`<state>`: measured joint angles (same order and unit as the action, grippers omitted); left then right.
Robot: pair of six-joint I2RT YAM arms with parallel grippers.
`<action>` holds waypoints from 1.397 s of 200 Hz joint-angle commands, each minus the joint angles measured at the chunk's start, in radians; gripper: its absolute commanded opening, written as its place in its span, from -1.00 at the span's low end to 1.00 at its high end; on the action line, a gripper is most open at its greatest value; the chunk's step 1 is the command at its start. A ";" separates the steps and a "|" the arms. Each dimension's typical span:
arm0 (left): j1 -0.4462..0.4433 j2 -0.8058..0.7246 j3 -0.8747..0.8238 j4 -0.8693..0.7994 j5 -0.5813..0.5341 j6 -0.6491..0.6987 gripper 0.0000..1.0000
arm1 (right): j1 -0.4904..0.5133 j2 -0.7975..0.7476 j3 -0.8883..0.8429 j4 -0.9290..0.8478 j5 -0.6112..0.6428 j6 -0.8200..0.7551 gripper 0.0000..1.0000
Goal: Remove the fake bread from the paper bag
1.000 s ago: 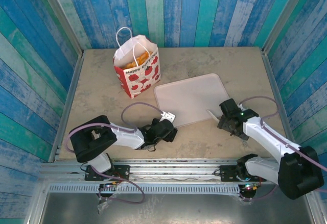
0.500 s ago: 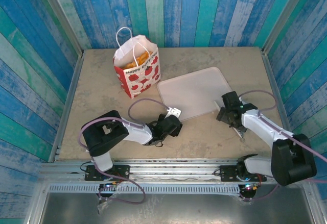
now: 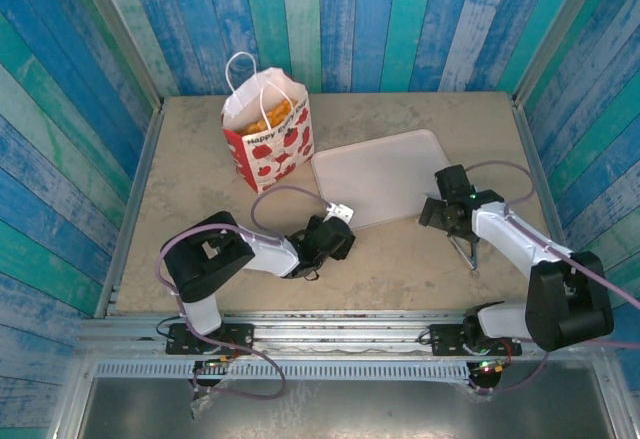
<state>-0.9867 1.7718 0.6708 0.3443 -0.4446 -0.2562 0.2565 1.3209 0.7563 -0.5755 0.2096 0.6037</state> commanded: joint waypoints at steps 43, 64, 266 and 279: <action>0.016 -0.057 -0.024 -0.132 -0.001 0.038 0.87 | -0.026 -0.092 0.054 -0.041 0.010 -0.021 1.00; 0.003 -0.160 -0.040 -0.186 0.040 0.016 0.94 | -0.036 -0.134 0.048 -0.036 0.007 -0.006 1.00; 0.393 -0.625 0.535 -0.644 -0.017 0.137 0.88 | -0.054 -0.372 0.000 -0.013 0.178 0.081 1.00; 0.487 -0.574 0.587 -0.674 0.029 0.130 0.88 | -0.056 -0.360 0.010 -0.020 0.177 0.078 1.00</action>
<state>-0.6312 1.1164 1.1896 -0.2363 -0.5209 -0.1303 0.2085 0.9550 0.7624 -0.5766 0.3637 0.6765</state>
